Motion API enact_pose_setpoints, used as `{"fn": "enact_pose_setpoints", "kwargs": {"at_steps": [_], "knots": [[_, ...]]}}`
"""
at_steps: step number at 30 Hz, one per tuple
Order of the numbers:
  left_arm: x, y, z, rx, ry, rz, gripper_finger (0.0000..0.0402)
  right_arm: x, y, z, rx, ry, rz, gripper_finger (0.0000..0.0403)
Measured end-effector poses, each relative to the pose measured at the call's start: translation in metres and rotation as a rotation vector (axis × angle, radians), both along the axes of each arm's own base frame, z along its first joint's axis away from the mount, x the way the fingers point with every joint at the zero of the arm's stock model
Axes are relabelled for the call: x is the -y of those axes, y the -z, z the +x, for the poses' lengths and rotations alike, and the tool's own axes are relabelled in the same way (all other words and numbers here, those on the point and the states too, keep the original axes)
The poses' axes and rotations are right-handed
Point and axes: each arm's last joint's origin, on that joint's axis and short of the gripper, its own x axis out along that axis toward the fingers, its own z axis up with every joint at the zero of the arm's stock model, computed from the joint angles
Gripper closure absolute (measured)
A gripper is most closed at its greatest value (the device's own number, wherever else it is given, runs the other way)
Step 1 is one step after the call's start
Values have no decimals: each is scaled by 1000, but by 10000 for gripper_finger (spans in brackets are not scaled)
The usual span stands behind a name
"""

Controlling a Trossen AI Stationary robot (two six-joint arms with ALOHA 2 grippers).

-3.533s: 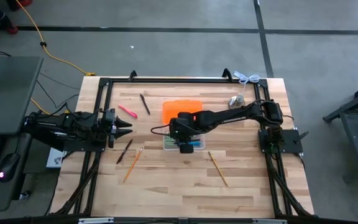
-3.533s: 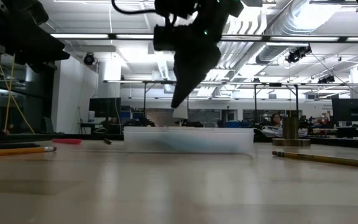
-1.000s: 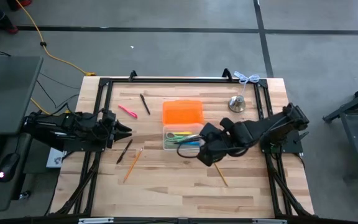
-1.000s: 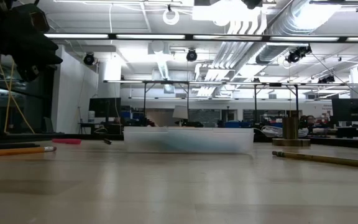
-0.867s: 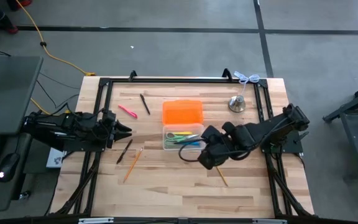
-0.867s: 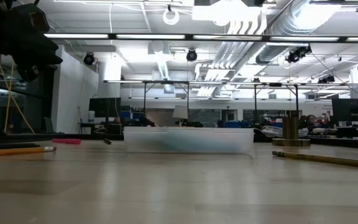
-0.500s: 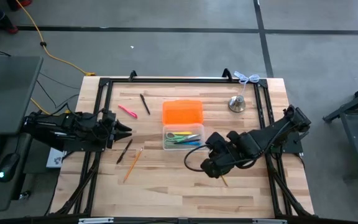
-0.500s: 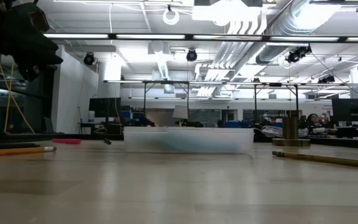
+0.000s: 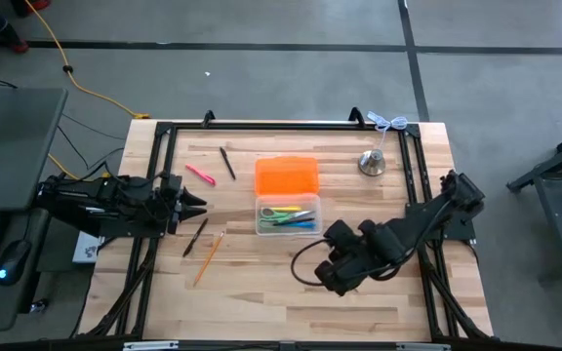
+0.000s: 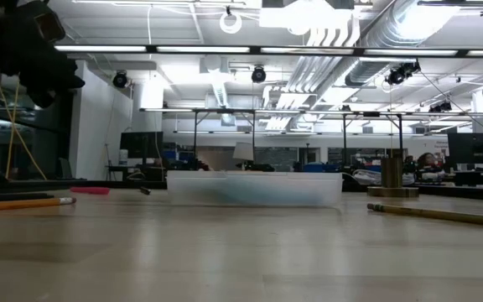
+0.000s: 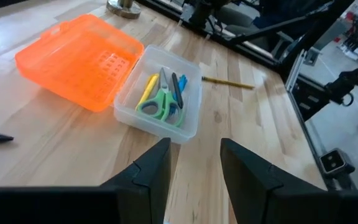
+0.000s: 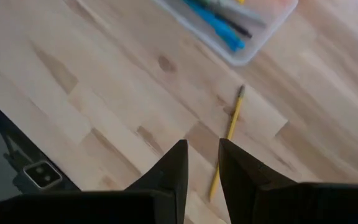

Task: Pick & place school supplies into a supply box
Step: Put the yellow pencil into the orange supply box

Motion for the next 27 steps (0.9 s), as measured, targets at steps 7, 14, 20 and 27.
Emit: {"fn": "enact_pose_setpoints", "kwargs": {"at_steps": [7,14,20,27], "knots": [[0,3,-1,-28,-1,5,231,-6,23,16,-92,11,36,336],[0,3,-1,-35,4,4,231,-11,48,31,-187,21,67,336],[1,4,-1,-43,40,-9,231,-12,60,36,-224,30,33,336],[2,5,-2,-58,58,-18,231,-10,67,34,-293,51,-11,336]]}}
